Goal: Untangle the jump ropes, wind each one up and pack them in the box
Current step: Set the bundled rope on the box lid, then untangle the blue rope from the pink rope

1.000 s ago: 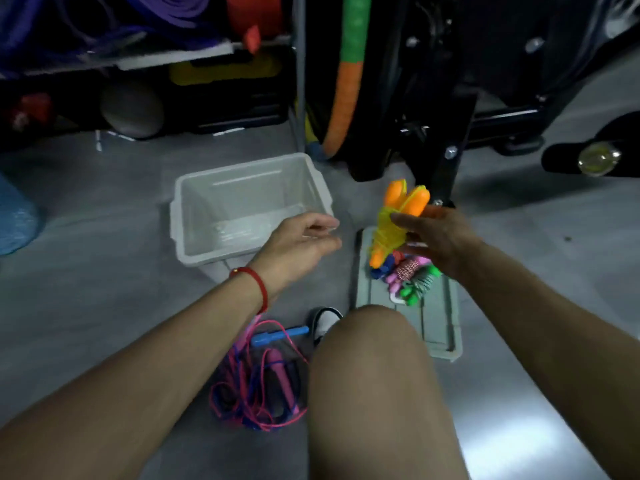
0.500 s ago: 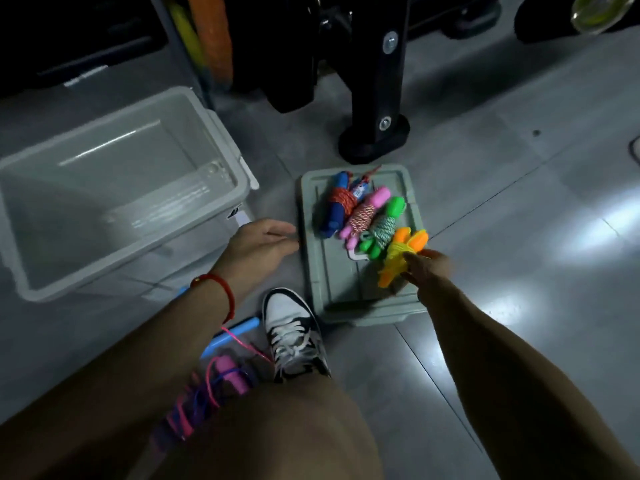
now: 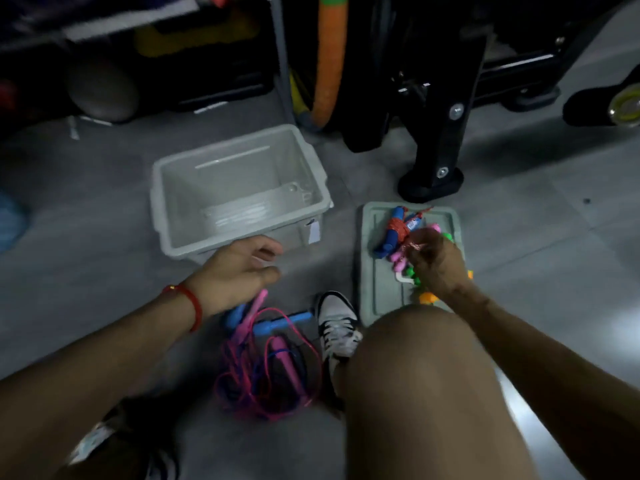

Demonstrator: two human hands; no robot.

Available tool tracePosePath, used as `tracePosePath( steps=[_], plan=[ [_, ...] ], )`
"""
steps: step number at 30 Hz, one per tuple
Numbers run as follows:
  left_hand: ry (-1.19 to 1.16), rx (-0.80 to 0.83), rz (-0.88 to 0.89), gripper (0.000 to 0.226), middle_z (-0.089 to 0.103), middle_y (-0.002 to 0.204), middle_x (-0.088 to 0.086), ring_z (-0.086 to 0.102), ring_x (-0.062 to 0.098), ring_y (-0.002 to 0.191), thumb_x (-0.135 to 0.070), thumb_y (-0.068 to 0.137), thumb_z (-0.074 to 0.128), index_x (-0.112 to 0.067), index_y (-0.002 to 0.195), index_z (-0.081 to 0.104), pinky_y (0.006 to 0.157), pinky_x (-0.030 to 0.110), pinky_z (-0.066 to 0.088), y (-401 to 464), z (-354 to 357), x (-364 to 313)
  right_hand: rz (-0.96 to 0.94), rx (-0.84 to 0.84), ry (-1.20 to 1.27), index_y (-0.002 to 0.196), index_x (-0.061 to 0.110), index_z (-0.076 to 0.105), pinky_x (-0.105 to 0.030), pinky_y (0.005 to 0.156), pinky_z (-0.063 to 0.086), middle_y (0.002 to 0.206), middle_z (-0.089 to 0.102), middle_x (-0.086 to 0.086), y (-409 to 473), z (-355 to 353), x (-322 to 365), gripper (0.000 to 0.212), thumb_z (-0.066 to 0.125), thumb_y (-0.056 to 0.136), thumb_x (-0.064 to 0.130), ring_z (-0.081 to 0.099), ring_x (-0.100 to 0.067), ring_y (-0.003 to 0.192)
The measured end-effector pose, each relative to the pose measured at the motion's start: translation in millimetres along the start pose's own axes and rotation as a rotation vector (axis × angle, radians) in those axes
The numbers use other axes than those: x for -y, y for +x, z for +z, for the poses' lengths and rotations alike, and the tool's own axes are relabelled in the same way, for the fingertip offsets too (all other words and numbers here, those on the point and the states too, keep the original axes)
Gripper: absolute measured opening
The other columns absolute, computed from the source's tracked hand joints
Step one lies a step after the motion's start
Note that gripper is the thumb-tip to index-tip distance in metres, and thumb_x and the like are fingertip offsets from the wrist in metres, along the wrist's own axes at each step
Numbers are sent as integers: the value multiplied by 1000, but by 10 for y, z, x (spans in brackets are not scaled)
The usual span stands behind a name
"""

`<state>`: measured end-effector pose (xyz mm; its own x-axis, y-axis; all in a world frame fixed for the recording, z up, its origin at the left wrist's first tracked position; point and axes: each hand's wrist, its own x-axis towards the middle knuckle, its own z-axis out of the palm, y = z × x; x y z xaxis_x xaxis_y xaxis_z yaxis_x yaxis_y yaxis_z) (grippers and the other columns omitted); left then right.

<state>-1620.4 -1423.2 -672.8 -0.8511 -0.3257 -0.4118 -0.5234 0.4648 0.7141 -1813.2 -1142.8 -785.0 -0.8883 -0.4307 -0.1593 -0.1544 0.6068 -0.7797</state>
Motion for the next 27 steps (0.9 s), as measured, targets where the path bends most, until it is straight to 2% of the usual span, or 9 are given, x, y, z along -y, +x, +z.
tracePosePath(
  steps=[2,7,9,12,15,18,20,23,27],
  plan=[
    [66,-30,-3,30,67,110,-2,64,14,95,-30,74,71,-35,103,66,88,23,50,-323,-328,68,-100,134,-82,97,19,64,-34,66,58,83,75,-7,94,-31,539,5,61,94,20,71,-22,69],
    [256,-38,32,30,63,115,-4,56,8,101,-11,88,71,-20,116,64,76,-3,35,-1090,-863,423,-253,714,-121,108,3,65,-38,66,50,90,69,-12,143,110,2025,27,70,86,19,64,-28,74],
    [348,-25,-12,39,60,121,-4,53,11,113,-30,87,69,-22,125,61,84,1,33,-1309,-963,666,-371,863,-392,108,12,69,-40,75,52,92,72,-11,98,341,2369,18,70,92,20,65,-23,75],
    [531,75,-188,56,51,134,3,42,25,130,-47,86,62,-34,139,48,105,25,35,-1468,-978,1036,-608,892,-820,110,24,68,-24,83,48,97,66,9,-70,850,2573,19,67,93,32,62,-14,86],
    [572,108,-206,58,43,144,2,35,27,136,-40,91,62,-35,144,41,112,36,34,-1488,-907,1277,-724,920,-883,120,13,65,-21,85,36,109,66,-1,-104,1574,2361,27,63,95,24,61,-24,108],
    [585,78,-180,59,41,146,-4,31,23,137,-41,91,59,-37,145,38,110,46,37,-1465,-852,1472,-656,934,-951,128,14,61,-28,102,40,131,62,-8,-96,2347,1947,35,60,94,21,54,-29,124],
    [585,78,-185,59,41,145,-5,30,23,137,-39,91,58,-37,146,38,107,48,38,-1441,-831,1582,-556,972,-926,126,18,64,-32,105,43,133,61,-5,-89,2823,1622,38,59,89,10,55,-27,125],
    [569,112,-209,59,43,141,-5,32,24,134,-45,87,47,-36,144,39,104,46,40,-1445,-823,1666,-580,928,-785,111,12,68,-42,98,50,121,64,-9,-58,3382,1127,38,50,80,-1,60,-34,116],
    [593,129,-254,74,44,131,-8,33,21,131,-51,71,19,-39,141,39,99,40,41,-1496,-831,1736,-836,754,-922,99,13,75,-46,74,51,104,69,-9,-91,3738,701,38,42,78,14,64,-36,103]
  ],
)
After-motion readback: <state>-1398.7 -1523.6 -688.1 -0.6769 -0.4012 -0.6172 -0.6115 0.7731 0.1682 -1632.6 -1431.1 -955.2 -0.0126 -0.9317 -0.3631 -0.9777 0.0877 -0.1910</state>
